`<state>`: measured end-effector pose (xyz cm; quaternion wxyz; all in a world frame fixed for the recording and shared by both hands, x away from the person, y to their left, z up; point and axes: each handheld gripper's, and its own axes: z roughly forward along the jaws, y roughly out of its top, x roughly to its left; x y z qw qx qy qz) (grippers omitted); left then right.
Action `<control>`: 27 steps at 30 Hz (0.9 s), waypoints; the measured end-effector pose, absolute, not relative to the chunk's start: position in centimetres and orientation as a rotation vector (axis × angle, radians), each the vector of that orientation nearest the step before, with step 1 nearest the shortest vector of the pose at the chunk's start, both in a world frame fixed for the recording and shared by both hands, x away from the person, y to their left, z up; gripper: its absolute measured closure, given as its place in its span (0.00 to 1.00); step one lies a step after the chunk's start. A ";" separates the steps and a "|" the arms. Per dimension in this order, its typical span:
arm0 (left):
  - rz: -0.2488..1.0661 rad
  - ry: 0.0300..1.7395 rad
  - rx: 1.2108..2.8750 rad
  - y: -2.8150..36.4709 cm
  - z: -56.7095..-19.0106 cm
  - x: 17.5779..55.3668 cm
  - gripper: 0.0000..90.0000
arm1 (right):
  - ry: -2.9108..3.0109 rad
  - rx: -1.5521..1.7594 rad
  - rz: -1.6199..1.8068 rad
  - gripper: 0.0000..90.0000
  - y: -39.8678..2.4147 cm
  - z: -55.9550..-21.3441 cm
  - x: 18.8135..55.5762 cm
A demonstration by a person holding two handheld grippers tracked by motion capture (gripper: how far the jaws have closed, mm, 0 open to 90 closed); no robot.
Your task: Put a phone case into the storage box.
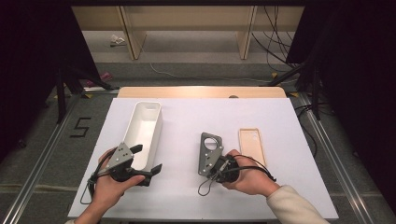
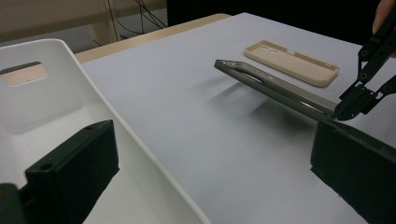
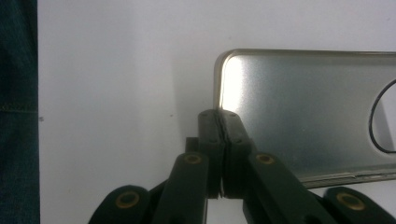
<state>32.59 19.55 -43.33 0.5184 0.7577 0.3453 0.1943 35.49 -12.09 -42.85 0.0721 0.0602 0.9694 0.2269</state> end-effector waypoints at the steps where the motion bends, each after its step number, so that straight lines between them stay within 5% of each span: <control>1: 0.464 0.834 1.819 19.5 -43.2 32.6 0.01 | 2.911 0.190 0.694 0.99 -12.2 -42.8 35.5; 14: 0.379 0.916 1.840 16.8 -41.5 34.3 0.13 | 2.838 0.216 0.886 0.99 -13.2 -42.0 34.7; 27: 0.228 0.991 1.986 8.5 -38.9 41.4 0.29 | 2.809 0.190 0.921 0.99 -12.6 -41.6 34.1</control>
